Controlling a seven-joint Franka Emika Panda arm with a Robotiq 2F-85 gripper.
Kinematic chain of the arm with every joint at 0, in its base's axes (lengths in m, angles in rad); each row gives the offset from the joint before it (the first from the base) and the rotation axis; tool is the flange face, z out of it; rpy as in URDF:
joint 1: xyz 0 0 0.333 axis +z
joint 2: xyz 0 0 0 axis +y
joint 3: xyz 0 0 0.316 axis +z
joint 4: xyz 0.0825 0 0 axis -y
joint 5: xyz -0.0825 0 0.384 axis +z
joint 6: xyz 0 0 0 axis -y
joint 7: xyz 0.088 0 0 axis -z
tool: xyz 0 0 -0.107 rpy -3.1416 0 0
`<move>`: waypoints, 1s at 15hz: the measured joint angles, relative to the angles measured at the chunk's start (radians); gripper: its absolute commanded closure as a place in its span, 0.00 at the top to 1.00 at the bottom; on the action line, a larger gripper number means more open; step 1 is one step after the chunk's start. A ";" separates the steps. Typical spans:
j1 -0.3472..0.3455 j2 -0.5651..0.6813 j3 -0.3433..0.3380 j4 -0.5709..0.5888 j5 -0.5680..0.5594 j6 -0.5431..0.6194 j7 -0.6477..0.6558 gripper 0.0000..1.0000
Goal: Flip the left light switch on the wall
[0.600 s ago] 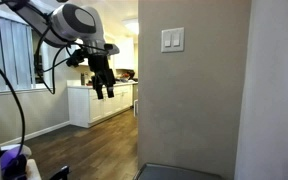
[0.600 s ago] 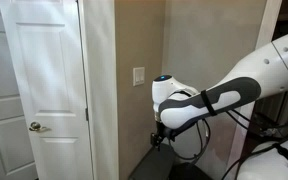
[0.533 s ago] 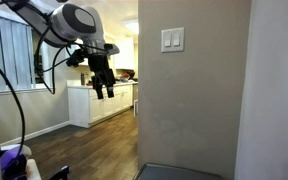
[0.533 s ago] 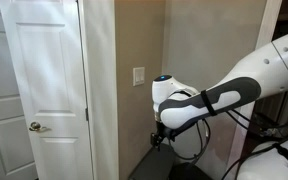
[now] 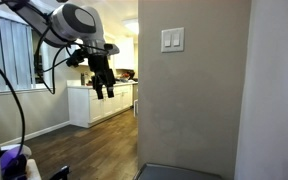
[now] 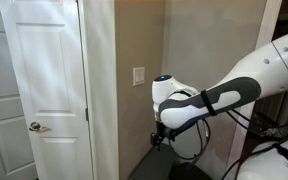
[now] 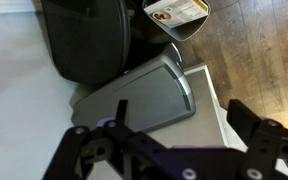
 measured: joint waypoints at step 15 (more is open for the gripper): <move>-0.218 0.099 -0.010 0.116 -0.207 0.642 0.066 0.47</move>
